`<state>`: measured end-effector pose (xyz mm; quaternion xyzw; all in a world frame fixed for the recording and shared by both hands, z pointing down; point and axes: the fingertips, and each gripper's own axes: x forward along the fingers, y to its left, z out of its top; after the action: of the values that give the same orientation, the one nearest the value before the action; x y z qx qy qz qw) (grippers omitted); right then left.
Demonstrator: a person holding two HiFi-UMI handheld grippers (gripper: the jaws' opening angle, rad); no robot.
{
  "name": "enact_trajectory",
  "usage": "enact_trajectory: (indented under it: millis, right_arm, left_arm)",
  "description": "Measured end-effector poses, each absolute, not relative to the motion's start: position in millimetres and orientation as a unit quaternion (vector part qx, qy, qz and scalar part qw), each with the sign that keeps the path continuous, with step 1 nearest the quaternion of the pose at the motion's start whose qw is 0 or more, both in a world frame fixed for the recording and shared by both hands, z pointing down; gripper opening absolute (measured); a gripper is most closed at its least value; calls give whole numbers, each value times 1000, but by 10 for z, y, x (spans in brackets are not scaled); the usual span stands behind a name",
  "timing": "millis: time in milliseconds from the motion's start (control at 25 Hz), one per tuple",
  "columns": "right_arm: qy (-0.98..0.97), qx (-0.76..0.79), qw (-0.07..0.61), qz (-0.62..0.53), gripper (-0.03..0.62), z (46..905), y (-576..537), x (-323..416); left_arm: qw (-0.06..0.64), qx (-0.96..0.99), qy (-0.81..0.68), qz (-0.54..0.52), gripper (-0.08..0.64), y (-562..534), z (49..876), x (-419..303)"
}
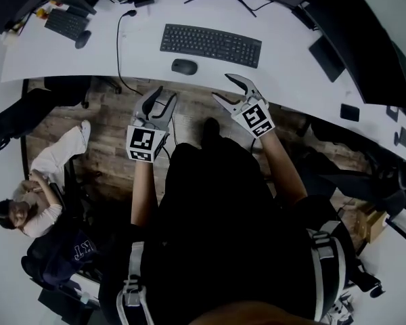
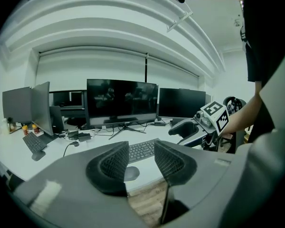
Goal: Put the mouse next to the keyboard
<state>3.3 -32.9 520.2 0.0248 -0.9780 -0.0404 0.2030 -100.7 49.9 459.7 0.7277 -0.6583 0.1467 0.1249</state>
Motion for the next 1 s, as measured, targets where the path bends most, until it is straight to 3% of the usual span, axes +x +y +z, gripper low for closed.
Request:
enact_trajectory:
  millis: [1000]
  right_arm:
    - [-975, -28, 214, -57, 275, 5340, -442, -301]
  left_arm:
    - [120, 705, -684, 145, 167, 342, 4629, -1276]
